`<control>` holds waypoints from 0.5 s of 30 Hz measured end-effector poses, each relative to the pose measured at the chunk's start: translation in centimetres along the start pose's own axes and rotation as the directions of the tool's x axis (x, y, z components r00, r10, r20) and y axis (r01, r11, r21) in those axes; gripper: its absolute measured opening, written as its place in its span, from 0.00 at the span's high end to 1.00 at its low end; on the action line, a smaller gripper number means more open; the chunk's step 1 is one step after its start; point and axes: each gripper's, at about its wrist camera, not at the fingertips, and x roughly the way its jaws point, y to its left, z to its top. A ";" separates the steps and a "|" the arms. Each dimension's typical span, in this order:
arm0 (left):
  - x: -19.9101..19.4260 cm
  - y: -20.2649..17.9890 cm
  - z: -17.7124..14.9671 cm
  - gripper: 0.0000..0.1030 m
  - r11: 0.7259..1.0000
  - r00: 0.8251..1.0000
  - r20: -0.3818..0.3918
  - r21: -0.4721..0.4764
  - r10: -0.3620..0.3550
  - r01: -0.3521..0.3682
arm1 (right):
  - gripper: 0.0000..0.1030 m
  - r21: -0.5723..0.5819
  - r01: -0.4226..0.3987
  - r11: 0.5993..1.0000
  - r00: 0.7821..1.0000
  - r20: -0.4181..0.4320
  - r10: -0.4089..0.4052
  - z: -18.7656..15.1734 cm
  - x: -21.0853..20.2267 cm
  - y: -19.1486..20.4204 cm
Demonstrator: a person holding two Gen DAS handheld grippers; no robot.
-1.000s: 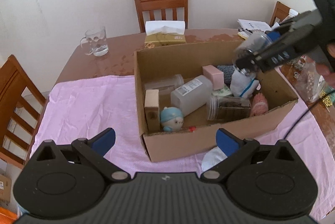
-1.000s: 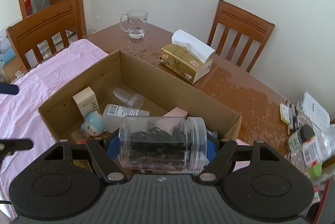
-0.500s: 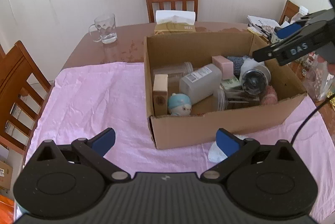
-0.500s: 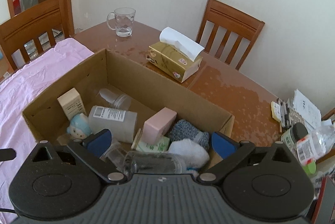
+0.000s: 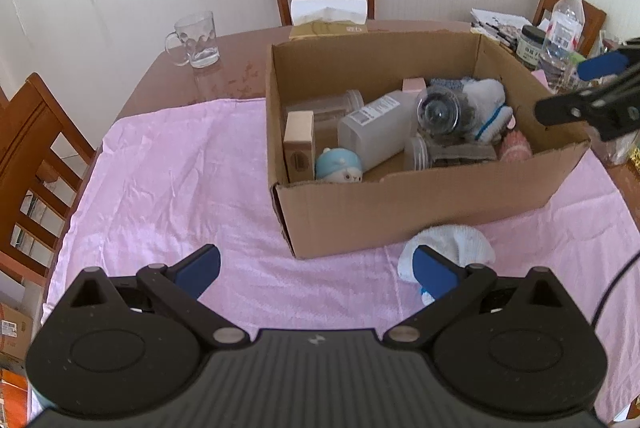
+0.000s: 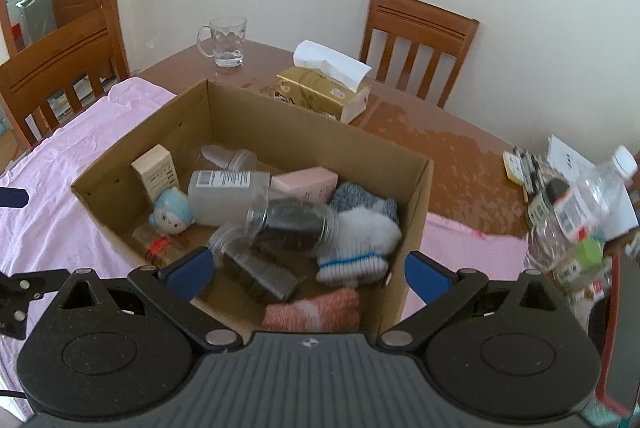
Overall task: Organize objects
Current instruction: 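Lower the clear clip jar into the box and open the right tool, then move left tool to the white knit cap while right tool moves to the C&S tissue pack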
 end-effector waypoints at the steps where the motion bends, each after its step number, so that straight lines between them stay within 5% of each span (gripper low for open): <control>1: 0.2 0.0 -0.1 0.01 1.000 1.000 -0.004 0.003 0.000 0.000 | 0.00 0.007 0.003 1.000 1.000 0.000 -0.003 -0.4 -0.2 0.1; 15: 1.9 2.7 -2.0 0.01 0.999 0.999 -0.053 0.034 -0.004 0.006 | 0.00 0.245 0.076 0.966 0.992 -0.113 -0.049 -5.6 0.2 3.5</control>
